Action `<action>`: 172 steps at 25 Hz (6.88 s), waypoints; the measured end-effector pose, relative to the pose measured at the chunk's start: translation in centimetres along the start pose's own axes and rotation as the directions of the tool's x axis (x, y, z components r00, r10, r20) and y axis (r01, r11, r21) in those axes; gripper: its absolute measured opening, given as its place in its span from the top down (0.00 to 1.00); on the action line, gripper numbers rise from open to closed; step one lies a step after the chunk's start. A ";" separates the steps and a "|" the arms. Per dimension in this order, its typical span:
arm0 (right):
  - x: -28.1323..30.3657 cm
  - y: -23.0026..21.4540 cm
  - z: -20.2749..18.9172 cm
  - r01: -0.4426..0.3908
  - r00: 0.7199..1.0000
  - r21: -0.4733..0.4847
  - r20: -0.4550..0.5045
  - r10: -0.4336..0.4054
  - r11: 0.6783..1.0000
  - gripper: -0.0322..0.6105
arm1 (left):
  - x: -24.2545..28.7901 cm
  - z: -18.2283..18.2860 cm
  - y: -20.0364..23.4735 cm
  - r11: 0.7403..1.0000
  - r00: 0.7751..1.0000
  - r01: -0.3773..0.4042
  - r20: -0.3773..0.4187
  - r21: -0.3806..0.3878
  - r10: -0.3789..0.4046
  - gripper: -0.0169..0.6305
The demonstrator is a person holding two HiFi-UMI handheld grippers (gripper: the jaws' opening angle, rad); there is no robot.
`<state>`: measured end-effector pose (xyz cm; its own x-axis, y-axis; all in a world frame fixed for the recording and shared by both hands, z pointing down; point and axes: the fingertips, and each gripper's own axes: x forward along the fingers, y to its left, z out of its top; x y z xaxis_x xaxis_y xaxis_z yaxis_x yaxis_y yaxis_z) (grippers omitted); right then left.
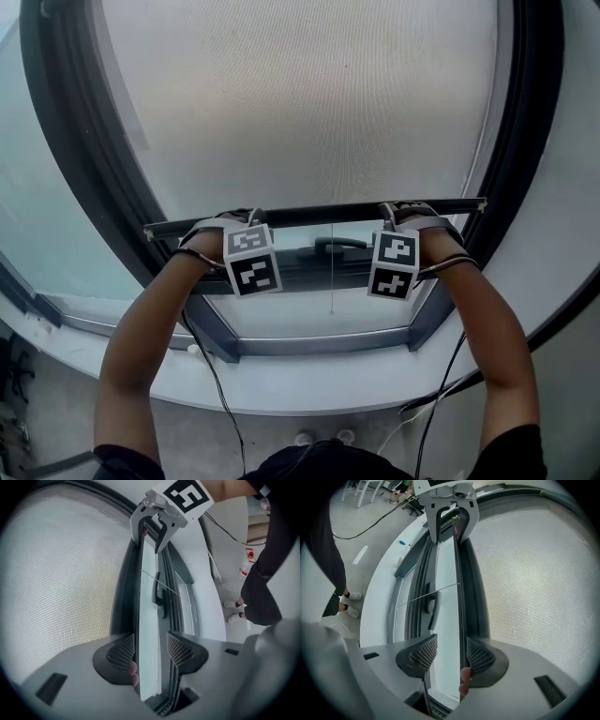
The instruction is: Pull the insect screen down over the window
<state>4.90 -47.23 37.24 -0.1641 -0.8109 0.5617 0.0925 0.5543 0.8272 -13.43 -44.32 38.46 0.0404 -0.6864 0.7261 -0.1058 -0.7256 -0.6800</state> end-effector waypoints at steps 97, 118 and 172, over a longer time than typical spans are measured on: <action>8.8 14.8 -1.1 -0.141 0.982 0.020 -0.126 0.142 0.990 0.64 | 12.3 -1.3 -11.4 0.999 1.000 -0.022 0.019 -0.048 0.023 0.65; 8.2 13.8 -0.3 -0.100 0.994 0.040 -0.034 0.101 0.994 0.64 | 11.6 -1.0 -10.7 0.992 0.998 -0.036 0.050 -0.120 0.043 0.69; -25.6 25.4 9.1 0.008 0.821 0.951 0.171 -0.544 0.310 0.94 | -17.7 -4.7 -29.9 0.359 0.712 0.164 0.362 -0.919 0.601 0.97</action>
<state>2.53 -10.75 43.72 -0.3531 -0.9355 0.0083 -0.9062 0.3442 0.2456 -15.68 -10.23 46.41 0.3249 -0.9430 0.0716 -0.9443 -0.3277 -0.0308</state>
